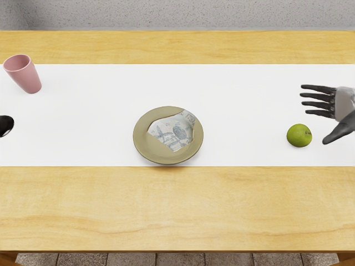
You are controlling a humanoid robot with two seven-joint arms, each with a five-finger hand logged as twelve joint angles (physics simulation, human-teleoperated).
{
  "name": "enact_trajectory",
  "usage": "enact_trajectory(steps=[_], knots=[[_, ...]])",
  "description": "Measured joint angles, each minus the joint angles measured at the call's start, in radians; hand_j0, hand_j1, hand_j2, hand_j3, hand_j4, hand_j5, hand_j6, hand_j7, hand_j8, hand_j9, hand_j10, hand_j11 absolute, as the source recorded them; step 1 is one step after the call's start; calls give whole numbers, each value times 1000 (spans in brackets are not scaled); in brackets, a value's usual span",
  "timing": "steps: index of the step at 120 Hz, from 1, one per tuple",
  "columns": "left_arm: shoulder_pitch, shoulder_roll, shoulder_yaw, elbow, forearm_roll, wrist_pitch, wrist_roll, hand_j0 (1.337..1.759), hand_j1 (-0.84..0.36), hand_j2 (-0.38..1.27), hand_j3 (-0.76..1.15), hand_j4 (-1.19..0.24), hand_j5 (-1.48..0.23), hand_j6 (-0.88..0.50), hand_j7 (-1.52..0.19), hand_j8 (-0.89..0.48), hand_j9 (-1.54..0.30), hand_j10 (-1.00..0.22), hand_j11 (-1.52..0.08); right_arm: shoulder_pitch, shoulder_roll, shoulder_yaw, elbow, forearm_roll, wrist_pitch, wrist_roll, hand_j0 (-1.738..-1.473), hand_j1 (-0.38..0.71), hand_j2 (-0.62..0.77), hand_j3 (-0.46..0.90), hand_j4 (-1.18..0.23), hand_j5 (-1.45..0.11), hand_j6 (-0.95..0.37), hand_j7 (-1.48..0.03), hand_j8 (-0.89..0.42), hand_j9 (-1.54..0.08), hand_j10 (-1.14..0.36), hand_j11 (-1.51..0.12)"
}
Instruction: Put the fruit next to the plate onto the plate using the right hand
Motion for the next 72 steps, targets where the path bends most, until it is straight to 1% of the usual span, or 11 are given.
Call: enact_trajectory(steps=[13,15,19,27,31,35,41,49,63,72], knots=[[0,0,0,0,0,0,0,1657,335,3,0,-13,-16,-13,-16,-13,-16,-12,-16,10,14,10,20,-7,0,-43,-1657,-349,1,0,-1,0,-1,0,-1,0,-1,0],[0,0,0,0,0,0,0,1657,335,3,0,-13,-16,-13,-16,-13,-16,-12,-16,11,14,12,29,-8,0,-61,-1657,-349,1,0,-1,0,-1,0,-1,0,-1,0],[0,0,0,-1,0,0,0,1657,335,3,0,-13,-16,-13,-16,-13,-16,-12,-16,19,11,15,67,-33,-11,-112,-1657,-349,2,0,-1,0,-1,0,-1,0,-1,0],[0,0,0,-1,0,0,0,1658,335,3,0,-13,-16,-13,-16,-13,-16,-12,-16,58,11,20,160,-180,-113,-203,-1658,-349,1,0,-1,0,-2,0,-2,0,-1,0],[-1,0,0,-1,0,0,0,1658,335,3,0,-13,-16,-13,-16,-13,-16,-12,-16,78,13,23,197,-268,-170,-238,-1658,-349,1,0,-2,0,-2,0,-2,0,-2,0],[0,0,0,-1,0,0,0,1658,335,3,0,-13,-16,-13,-16,-13,-16,-12,-15,94,24,30,225,-358,-220,-263,-1658,-349,1,0,-2,0,-3,0,-2,0,-2,0],[-1,0,0,-1,0,0,0,1658,335,3,0,-13,-16,-13,-16,-13,-16,-12,-15,110,47,39,256,-487,-282,-288,-1658,-349,1,0,-3,0,-4,0,-3,0,-2,0],[-1,0,0,-1,0,0,0,1658,335,3,0,-13,-16,-13,-16,-13,-16,-12,-15,106,69,42,313,-644,-383,-309,-1658,-349,1,0,-3,0,-4,0,-4,0,-3,0],[-3,0,0,-2,-1,0,0,1658,335,3,0,-13,-16,-13,-16,-13,-15,-12,-15,49,141,39,360,-847,-531,-369,-1658,-349,1,0,-4,-1,-6,0,-5,0,-4,0],[-4,0,-1,-3,-1,0,0,1658,335,3,0,-12,-16,-13,-16,-13,-15,-12,-15,6,174,38,371,-933,-583,-394,-1658,-349,2,0,-5,-1,-7,0,-6,-1,-4,-1]])
